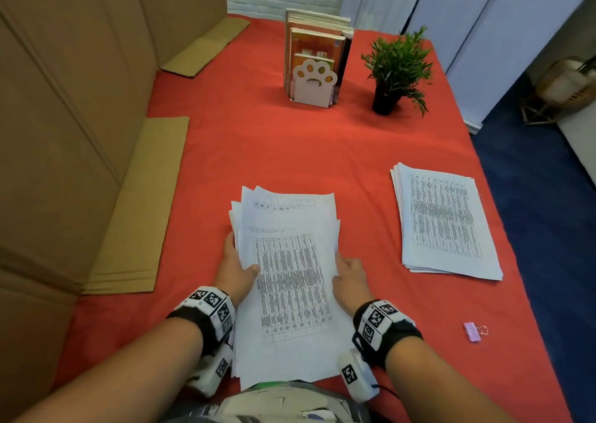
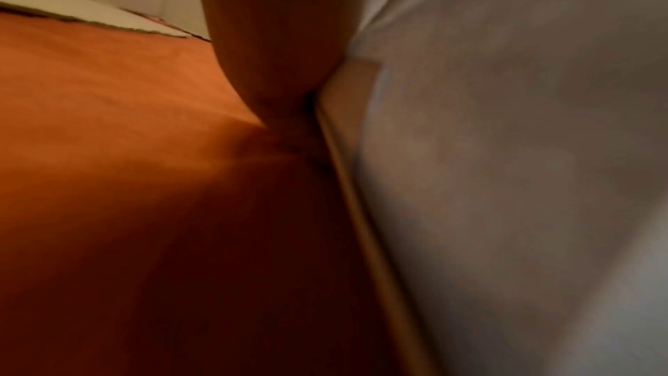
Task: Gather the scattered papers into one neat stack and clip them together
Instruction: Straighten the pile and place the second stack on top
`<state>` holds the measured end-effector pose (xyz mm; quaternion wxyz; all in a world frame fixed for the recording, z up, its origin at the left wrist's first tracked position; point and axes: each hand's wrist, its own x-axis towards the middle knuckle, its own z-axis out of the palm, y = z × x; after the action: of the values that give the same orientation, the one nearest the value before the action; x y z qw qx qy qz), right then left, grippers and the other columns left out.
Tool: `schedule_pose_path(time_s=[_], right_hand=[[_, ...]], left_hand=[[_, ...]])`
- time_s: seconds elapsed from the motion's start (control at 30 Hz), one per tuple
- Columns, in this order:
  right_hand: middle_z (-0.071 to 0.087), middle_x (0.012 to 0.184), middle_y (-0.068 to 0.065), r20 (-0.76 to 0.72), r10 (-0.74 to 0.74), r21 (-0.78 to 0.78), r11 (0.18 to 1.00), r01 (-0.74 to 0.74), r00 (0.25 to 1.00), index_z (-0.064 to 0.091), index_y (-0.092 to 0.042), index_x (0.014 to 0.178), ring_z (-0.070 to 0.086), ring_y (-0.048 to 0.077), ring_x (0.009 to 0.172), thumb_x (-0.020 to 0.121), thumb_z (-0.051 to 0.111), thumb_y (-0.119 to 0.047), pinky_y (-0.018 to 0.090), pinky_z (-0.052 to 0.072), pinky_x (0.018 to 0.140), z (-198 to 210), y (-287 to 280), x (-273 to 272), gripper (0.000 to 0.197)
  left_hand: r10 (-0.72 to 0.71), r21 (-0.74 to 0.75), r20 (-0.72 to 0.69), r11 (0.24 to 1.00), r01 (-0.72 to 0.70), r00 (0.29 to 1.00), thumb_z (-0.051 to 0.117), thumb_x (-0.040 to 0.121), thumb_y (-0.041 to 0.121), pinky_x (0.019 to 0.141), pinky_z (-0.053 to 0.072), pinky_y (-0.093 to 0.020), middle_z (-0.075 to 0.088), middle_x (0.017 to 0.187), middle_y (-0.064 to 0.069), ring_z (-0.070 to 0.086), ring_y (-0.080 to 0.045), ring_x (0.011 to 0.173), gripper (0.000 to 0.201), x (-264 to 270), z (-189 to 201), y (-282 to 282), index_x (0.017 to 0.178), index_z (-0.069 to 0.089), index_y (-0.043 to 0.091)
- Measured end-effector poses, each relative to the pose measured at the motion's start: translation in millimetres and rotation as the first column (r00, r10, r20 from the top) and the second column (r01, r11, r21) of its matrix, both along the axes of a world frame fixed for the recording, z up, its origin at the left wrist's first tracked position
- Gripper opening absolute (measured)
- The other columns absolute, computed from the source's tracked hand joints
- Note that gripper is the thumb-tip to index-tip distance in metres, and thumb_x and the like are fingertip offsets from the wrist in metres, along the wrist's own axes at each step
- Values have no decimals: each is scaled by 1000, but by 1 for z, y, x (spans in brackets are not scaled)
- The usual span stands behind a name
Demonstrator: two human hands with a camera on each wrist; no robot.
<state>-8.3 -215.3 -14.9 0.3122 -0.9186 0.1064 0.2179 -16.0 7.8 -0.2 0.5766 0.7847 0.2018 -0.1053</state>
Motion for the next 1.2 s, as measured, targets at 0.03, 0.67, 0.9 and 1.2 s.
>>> schedule_pose_path(time_s=[0.03,0.67,0.9,1.2], right_hand=[[31,138,17,-9,-27,7,1000,28,1000,26,-12,144,34,37,129,90,44,-9,35,30,110,1,-1,3,57],[66,84,-5,330,-515,766,636,95,791,61,-21,89,64,13,80,78,64,7,36,53,84,122,-3,10,30],[71,90,-4,235,-514,885,465,37,825,60,-14,106,65,11,87,48,55,17,31,53,81,112,-9,16,66],[73,67,-5,146,-392,895,443,47,908,73,-25,79,69,8,66,55,55,23,30,56,67,114,-7,20,56]], left_hand=[[16,-13,27,1000,-16,1000,57,84,-1,103,38,-37,49,132,-3,48,-24,123,74,-1,2,0,143,19,20],[149,-174,676,984,-41,722,63,80,-6,80,48,-12,58,102,11,59,12,85,58,19,102,-26,114,38,33],[271,-259,670,958,-125,692,75,60,51,72,48,-8,50,105,3,58,11,78,73,13,117,-31,118,33,34],[458,-319,675,888,-330,579,63,78,46,79,45,-21,57,92,4,52,-9,85,28,38,148,-38,95,54,25]])
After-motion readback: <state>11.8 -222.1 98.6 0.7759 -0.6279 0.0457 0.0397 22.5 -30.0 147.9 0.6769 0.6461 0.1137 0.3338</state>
